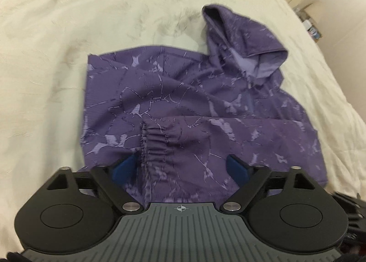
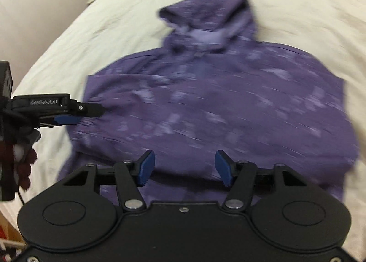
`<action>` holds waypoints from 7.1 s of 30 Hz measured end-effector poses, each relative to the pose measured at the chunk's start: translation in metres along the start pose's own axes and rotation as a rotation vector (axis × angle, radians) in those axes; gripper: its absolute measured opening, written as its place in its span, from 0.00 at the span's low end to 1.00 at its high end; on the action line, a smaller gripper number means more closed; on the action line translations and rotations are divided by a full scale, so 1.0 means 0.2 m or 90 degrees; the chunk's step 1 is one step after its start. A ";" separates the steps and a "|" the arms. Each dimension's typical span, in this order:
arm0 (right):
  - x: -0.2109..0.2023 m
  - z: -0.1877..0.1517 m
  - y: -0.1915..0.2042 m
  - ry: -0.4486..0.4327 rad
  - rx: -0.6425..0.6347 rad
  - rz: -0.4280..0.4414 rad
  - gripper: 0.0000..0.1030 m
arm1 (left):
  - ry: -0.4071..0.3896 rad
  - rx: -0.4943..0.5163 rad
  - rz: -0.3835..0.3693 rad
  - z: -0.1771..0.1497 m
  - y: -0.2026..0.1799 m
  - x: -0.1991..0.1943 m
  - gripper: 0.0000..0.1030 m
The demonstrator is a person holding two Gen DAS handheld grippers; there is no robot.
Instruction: Fold large clothes
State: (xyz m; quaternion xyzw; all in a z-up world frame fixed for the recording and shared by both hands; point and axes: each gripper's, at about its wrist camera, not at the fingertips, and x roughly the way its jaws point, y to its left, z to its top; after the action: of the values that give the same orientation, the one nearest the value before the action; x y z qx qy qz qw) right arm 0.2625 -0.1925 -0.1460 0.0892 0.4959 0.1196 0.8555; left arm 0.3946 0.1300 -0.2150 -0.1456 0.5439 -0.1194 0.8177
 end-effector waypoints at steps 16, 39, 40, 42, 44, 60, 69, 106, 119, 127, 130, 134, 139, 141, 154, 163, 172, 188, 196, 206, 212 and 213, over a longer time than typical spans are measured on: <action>-0.15 0.06 -0.55 -0.115 0.109 -0.129 0.66 | -0.040 0.030 0.043 0.07 -0.04 -0.08 0.13; -0.09 0.32 -1.05 -0.068 0.231 -0.109 0.47 | 0.008 0.021 0.074 0.02 0.06 0.06 0.15; -0.05 0.34 -1.08 -0.056 0.233 -0.113 0.47 | 0.009 0.018 0.072 0.02 0.07 0.06 0.15; 0.02 0.36 -1.10 -0.029 0.238 -0.115 0.47 | 0.009 0.017 0.070 0.02 0.07 0.07 0.15; 0.09 0.37 -1.10 -0.007 0.236 -0.110 0.45 | 0.007 0.019 0.068 0.01 0.07 0.07 0.15; -0.09 0.53 -0.80 -0.099 0.070 -0.166 0.61 | -0.076 0.099 0.025 0.19 -0.12 -0.25 0.46; 0.20 0.81 -0.45 -0.096 -0.053 -0.107 0.61 | -0.109 0.145 0.028 0.62 -0.31 0.10 0.47; 0.67 1.01 -0.74 -0.059 -0.012 -0.084 0.51 | -0.032 0.363 0.253 0.77 -0.28 0.57 0.56; 0.25 1.10 -0.67 -0.114 -0.062 0.075 0.49 | -0.096 0.232 -0.008 0.92 -0.36 0.09 0.57; 0.61 1.22 -0.61 -0.075 0.024 0.110 0.45 | -0.079 0.165 -0.044 0.98 -0.55 0.51 0.56; 0.75 1.18 -0.69 -0.038 0.060 0.040 0.42 | -0.050 0.118 0.035 0.96 -0.46 0.68 0.56; 0.79 1.15 -0.76 -0.023 0.077 0.021 0.33 | -0.053 0.097 0.023 0.95 -0.38 0.74 0.57; 0.64 1.23 -0.63 -0.090 -0.050 0.003 0.53 | -0.065 0.146 0.031 0.93 -0.42 0.78 0.59; 0.62 1.31 -0.58 -0.114 -0.079 0.002 0.60 | -0.073 0.149 0.036 0.91 -0.43 0.77 0.60; 0.98 1.65 -0.41 -0.053 -0.192 -0.020 0.14 | -0.015 0.052 -0.062 0.99 -0.36 0.61 0.69; 0.54 1.38 -0.20 -0.159 -0.378 0.002 0.10 | 0.006 -0.141 -0.281 1.14 -0.21 0.41 0.95; 0.27 1.05 0.01 -0.190 -0.529 -0.001 0.10 | 0.031 -0.200 -0.378 1.25 -0.31 0.35 1.00; -0.07 0.54 0.09 -0.166 -0.622 0.033 0.11 | 0.001 -0.132 -0.308 0.65 -0.35 -0.05 0.18; 0.03 0.07 0.08 -0.018 -0.645 0.048 0.15 | 0.052 -0.117 -0.213 -0.01 -0.25 0.06 0.18; 0.09 0.05 -0.13 0.032 -0.305 0.041 0.64 | 0.073 0.019 -0.123 -0.12 -0.23 0.10 0.21; 0.11 0.21 -0.37 -0.026 0.006 0.058 0.65 | 0.003 0.074 -0.094 0.09 -0.23 0.03 0.40; 0.15 0.22 -0.39 -0.030 0.030 0.056 0.65 | 0.002 0.061 -0.085 0.12 -0.22 0.06 0.41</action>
State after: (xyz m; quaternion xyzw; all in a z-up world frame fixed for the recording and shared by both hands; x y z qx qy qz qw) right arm 0.3247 -0.2590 -0.1698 0.1342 0.4737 0.1433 0.8585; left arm 0.4191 0.0874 -0.1996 -0.1422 0.5279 -0.1997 0.8132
